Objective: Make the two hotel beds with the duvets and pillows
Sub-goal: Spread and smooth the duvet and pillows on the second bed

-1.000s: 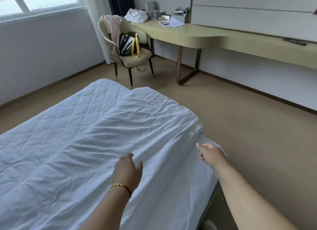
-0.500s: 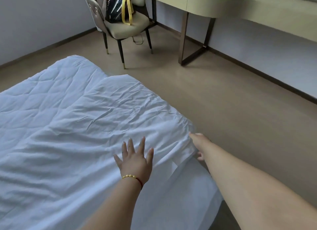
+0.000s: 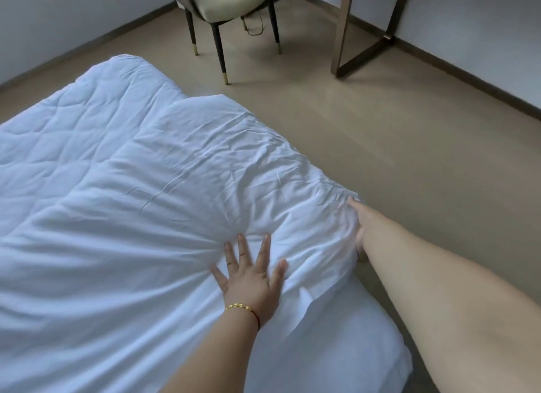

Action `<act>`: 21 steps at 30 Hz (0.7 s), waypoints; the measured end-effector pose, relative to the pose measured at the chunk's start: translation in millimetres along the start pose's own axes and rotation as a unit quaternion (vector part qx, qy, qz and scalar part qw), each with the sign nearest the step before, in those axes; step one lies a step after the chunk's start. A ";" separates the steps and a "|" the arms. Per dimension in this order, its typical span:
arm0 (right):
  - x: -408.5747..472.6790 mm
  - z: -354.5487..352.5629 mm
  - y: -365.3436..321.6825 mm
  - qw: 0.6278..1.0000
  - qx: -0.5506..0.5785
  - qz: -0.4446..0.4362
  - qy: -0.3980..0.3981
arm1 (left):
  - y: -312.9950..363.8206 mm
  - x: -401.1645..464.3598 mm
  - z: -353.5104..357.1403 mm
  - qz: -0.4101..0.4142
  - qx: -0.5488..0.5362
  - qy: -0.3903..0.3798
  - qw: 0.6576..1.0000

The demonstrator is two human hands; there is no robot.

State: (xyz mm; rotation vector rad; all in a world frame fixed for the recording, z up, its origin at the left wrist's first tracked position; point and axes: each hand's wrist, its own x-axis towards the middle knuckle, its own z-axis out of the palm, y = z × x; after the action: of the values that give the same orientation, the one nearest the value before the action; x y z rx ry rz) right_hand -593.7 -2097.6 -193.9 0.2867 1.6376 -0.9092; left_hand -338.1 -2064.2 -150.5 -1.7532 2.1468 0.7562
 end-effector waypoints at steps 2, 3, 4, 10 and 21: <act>-7.3 2.6 -7.2 0.999 0.045 -0.018 0.025 | -1.6 -0.8 -3.8 0.000 -0.014 -0.013 1.000; -15.7 5.4 -11.4 0.997 0.061 -0.035 0.032 | -1.9 -1.7 -7.6 -0.001 -0.027 -0.022 0.999; -22.6 9.6 -15.7 0.995 0.074 -0.056 0.036 | -1.7 -2.5 -12.5 -0.005 -0.043 -0.033 0.998; -103.5 46.8 -33.5 0.963 0.074 -0.245 0.079 | -8.7 -29.6 -54.6 -0.026 -0.289 -0.020 0.957; -320.6 189.7 45.4 0.737 -0.227 -0.634 -0.062 | -146.0 -139.4 -121.2 -0.119 -0.572 0.207 0.785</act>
State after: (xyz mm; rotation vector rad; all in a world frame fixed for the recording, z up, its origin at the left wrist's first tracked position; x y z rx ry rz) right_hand -335.6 -2107.7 78.3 -1.3886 1.7577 -1.3731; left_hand -150.6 -2034.9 -11.3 -2.8913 1.6172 2.0288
